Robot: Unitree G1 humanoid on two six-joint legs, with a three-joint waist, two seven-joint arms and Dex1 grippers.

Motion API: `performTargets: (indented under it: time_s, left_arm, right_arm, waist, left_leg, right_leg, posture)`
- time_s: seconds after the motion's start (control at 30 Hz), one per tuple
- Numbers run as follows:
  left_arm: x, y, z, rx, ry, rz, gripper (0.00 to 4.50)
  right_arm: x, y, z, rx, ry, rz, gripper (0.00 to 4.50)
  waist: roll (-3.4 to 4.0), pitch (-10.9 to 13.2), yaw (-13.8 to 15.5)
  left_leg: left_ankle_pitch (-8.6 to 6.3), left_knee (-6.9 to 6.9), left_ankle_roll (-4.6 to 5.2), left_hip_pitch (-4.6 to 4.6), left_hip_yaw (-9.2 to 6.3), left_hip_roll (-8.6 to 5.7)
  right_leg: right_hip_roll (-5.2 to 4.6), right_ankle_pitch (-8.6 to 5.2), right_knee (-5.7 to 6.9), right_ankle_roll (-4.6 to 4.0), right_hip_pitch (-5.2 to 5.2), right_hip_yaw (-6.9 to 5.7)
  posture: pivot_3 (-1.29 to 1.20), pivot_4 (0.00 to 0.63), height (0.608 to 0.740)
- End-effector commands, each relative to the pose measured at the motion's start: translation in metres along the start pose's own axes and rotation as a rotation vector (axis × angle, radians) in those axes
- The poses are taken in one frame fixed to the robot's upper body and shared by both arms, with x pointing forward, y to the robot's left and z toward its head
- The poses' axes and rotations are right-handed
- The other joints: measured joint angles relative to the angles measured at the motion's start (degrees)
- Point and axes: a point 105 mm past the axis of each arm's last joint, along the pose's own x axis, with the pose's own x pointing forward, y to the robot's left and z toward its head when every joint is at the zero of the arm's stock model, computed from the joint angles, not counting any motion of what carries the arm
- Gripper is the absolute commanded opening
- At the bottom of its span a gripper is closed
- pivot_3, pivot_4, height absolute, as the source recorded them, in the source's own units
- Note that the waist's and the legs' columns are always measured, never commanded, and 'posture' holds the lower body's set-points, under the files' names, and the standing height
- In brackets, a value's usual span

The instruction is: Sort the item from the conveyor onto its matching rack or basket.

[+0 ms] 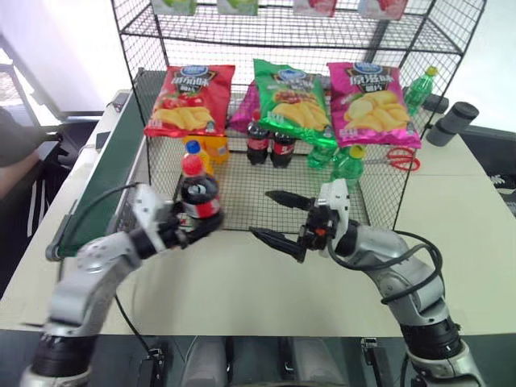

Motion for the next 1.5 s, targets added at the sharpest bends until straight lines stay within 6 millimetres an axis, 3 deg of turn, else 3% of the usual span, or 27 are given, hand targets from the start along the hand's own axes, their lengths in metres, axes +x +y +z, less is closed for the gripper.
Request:
performTargets:
  time_s: [0.03, 0.37, 0.47, 0.53, 0.67, 0.73, 0.8, 0.97, 1.13, 1.3, 1.5]
  left_arm:
    - [0.02, -0.012, 0.017, 0.093, -0.067, -0.104, 2.85]
    - [0.035, -0.022, 0.015, 0.096, -0.09, -0.2, 2.85]
    - [0.038, -0.027, 0.013, 0.104, -0.084, -0.22, 2.85]
    - [0.038, -0.029, 0.012, 0.105, -0.079, -0.225, 2.85]
    - [0.039, -0.032, 0.01, 0.084, -0.07, -0.238, 2.85]
    - [0.039, -0.033, 0.009, 0.051, -0.064, -0.239, 3.86]
    - [0.037, -0.028, 0.008, 0.063, -0.058, -0.202, 4.37]
    - [0.018, -0.002, -0.009, 0.063, -0.004, -0.034, 4.37]
    - [-0.013, 0.029, -0.029, 0.073, 0.027, 0.191, 4.37]
    - [-0.031, 0.037, -0.034, 0.092, 0.022, 0.271, 4.37]
    - [-0.033, 0.036, -0.029, 0.097, -0.006, 0.279, 4.37]
  right_arm:
    - [0.003, 0.006, 0.01, -0.014, -0.031, 0.011, 4.5]
    - [-0.001, 0.005, 0.004, 0.007, -0.021, -0.035, 4.5]
    - [-0.002, 0.006, 0.001, 0.017, -0.014, -0.034, 3.79]
    - [-0.002, 0.007, 0.001, 0.019, -0.014, -0.032, 3.01]
    - [-0.002, 0.007, 0.001, 0.009, -0.012, -0.034, 2.95]
    - [-0.001, 0.005, 0.001, 0.007, -0.015, -0.039, 2.95]
    - [-0.001, 0.002, 0.002, 0.002, -0.023, -0.055, 2.95]
    - [-0.004, -0.028, 0.008, -0.075, -0.064, -0.22, 2.95]
    - [-0.01, -0.058, -0.004, -0.17, -0.051, -0.388, 2.95]
    - [-0.005, -0.087, -0.022, -0.21, -0.059, -0.543, 2.95]
    - [0.018, -0.105, -0.038, -0.15, -0.104, -0.618, 2.95]
  waist:
    - [0.03, 0.01, -0.07]
    - [0.04, 0.01, -0.09]
    - [0.03, 0.01, 0.02]
    - [0.03, 0.01, -0.01]
    - [0.04, 0.01, -0.12]
    - [0.03, 0.01, -0.08]
    - [0.03, 0.01, -0.06]
    - [0.03, 0.01, -0.23]
    - [0.04, 0.01, -0.03]
    - [0.05, 0.02, -0.2]
    - [0.06, 0.03, -0.54]
  left_leg:
    - [0.0, 0.0, 0.01, 0.0, 0.02, -0.01]
    - [0.01, 0.09, 0.04, 0.01, 0.01, 0.09]
    - [0.01, 0.12, 0.04, 0.01, 0.01, 0.08]
    - [0.01, 0.13, 0.04, 0.0, 0.02, 0.07]
    - [0.01, 0.13, 0.04, 0.02, 0.0, 0.1]
    - [0.01, 0.13, 0.04, 0.02, -0.01, 0.11]
    - [0.01, 0.13, 0.04, 0.01, -0.01, 0.1]
    - [0.01, 0.13, 0.04, 0.04, 0.0, 0.11]
    - [0.01, 0.12, 0.04, 0.08, 0.02, 0.12]
    - [0.01, 0.12, 0.04, 0.03, 0.07, 0.1]
    - [0.01, 0.11, 0.03, 0.07, 0.08, 0.13]
  right_leg:
    - [0.0, 0.0, 0.0, 0.01, 0.0, 0.01]
    - [0.32, 0.02, 0.12, 0.05, -0.02, 0.01]
    - [0.41, 0.01, 0.11, 0.06, 0.0, 0.02]
    - [0.43, 0.01, 0.11, 0.06, 0.0, 0.02]
    - [0.46, 0.01, 0.13, 0.06, 0.0, 0.03]
    - [0.48, 0.01, 0.13, 0.06, -0.01, 0.02]
    - [0.48, 0.01, 0.13, 0.06, 0.0, 0.02]
    - [0.48, 0.01, 0.16, 0.06, 0.0, 0.05]
    - [0.47, 0.01, 0.2, 0.06, -0.02, 0.04]
    - [0.4, 0.01, 0.16, 0.06, -0.03, 0.04]
    - [0.36, 0.01, 0.25, 0.06, -0.06, 0.07]
  posture:
    - [0.0, 0.15, 0.74]
    - [0.0, 0.15, 0.74]
    - [0.0, 0.15, 0.74]
    - [0.0, 0.15, 0.74]
    - [0.0, 0.15, 0.74]
    - [0.0, 0.15, 0.74]
    - [0.0, 0.15, 0.74]
    - [0.0, 0.15, 0.74]
    - [0.0, 0.15, 0.74]
    - [0.0, 0.15, 0.74]
    - [0.0, 0.15, 0.74]
